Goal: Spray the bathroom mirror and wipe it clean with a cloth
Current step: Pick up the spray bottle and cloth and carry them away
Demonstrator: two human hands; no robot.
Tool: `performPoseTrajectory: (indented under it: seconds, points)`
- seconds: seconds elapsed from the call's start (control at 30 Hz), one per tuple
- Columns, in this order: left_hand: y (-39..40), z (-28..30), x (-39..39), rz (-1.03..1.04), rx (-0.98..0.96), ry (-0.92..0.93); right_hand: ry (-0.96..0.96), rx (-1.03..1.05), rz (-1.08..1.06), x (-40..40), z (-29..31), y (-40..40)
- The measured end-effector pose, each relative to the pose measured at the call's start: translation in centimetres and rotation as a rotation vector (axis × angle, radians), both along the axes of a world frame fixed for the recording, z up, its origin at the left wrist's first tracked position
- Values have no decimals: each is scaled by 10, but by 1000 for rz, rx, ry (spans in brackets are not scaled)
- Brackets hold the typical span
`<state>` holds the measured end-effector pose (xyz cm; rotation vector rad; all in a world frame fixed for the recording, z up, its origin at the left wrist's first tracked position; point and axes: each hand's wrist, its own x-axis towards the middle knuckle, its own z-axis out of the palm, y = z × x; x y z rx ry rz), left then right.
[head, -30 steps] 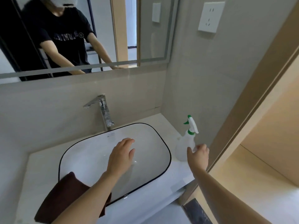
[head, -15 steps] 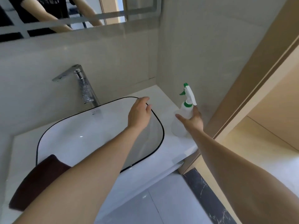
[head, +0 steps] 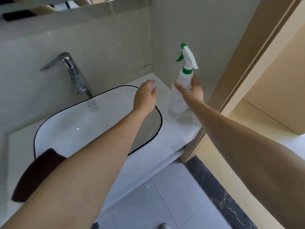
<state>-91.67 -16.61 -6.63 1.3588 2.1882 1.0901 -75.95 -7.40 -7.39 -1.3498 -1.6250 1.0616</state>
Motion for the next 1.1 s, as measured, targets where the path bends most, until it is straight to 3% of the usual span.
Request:
performPoseTrajectory:
  seconds: [0.13, 0.37, 0.57, 0.83, 1.1]
  points:
    - [-18, 64, -26, 60, 118, 4, 210, 42, 58, -30, 71, -13]
    - [-94, 205, -78, 289, 386, 66, 556, 66, 452, -113, 206, -89]
    - [-193, 322, -123, 444, 588, 145, 613, 146, 774, -177, 292, -174]
    - [-298, 448, -132, 506, 787, 263, 617, 249, 1036, -210, 350, -251]
    - [-325, 491, -129, 407, 680, 308, 587, 256, 1209, -206, 376, -272]
